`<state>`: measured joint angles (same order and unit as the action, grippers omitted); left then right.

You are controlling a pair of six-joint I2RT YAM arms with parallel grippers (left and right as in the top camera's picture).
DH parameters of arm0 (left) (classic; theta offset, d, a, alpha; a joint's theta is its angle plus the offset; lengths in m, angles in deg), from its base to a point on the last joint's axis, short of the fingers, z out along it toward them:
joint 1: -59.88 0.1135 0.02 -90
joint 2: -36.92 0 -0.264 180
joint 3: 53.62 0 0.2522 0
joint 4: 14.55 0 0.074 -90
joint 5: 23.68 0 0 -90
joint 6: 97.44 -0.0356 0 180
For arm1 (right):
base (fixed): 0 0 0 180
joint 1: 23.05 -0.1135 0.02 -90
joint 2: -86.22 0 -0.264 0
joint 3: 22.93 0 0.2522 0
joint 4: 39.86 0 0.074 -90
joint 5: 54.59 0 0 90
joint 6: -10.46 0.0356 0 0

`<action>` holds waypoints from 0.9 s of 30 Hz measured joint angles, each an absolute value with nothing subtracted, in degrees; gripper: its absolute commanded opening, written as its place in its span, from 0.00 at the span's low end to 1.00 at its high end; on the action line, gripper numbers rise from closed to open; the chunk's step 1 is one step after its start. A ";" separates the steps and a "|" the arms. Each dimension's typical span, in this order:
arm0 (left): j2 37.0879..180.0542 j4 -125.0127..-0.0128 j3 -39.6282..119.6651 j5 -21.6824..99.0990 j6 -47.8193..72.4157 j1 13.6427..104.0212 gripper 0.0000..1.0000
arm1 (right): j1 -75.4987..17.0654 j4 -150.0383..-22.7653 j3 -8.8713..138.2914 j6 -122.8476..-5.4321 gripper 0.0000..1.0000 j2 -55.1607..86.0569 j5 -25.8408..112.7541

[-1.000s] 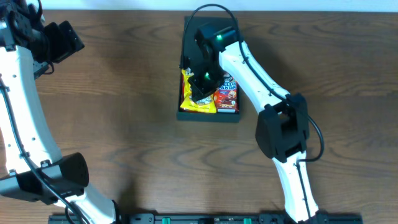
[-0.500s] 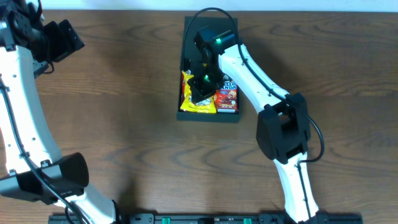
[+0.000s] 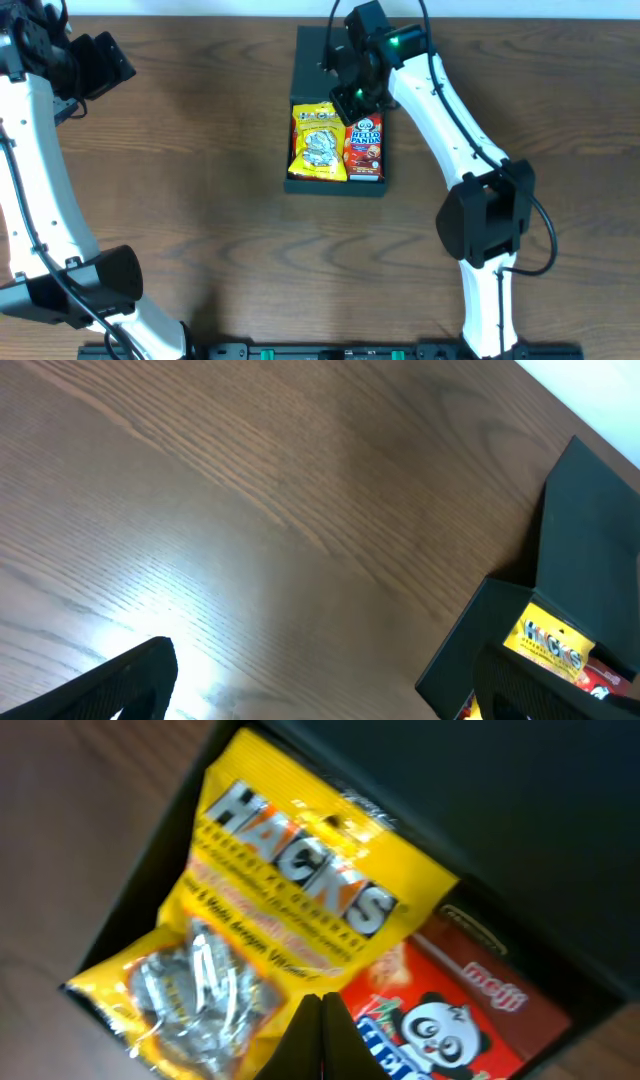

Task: Pack container
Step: 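Withdraw the right gripper and bring both grippers to the lid's back edge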

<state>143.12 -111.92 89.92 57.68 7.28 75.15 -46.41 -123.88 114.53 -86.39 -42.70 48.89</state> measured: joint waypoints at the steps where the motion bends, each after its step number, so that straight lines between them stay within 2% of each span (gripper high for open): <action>1: 143.12 -111.92 89.92 57.68 7.26 75.15 0.95 | -46.47 -123.77 114.53 -86.35 0.02 -42.83 48.67; 25: 143.12 -111.83 89.92 57.68 7.06 75.15 0.95 | -48.33 -126.32 116.19 -85.69 0.02 -49.17 48.43; 27: 143.12 -111.81 89.92 57.70 7.06 75.06 0.99 | -48.33 -127.26 118.47 -85.58 0.02 -49.15 48.19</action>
<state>143.12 -111.81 89.92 57.70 7.06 75.06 -48.33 -127.26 118.47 -85.58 -49.15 48.19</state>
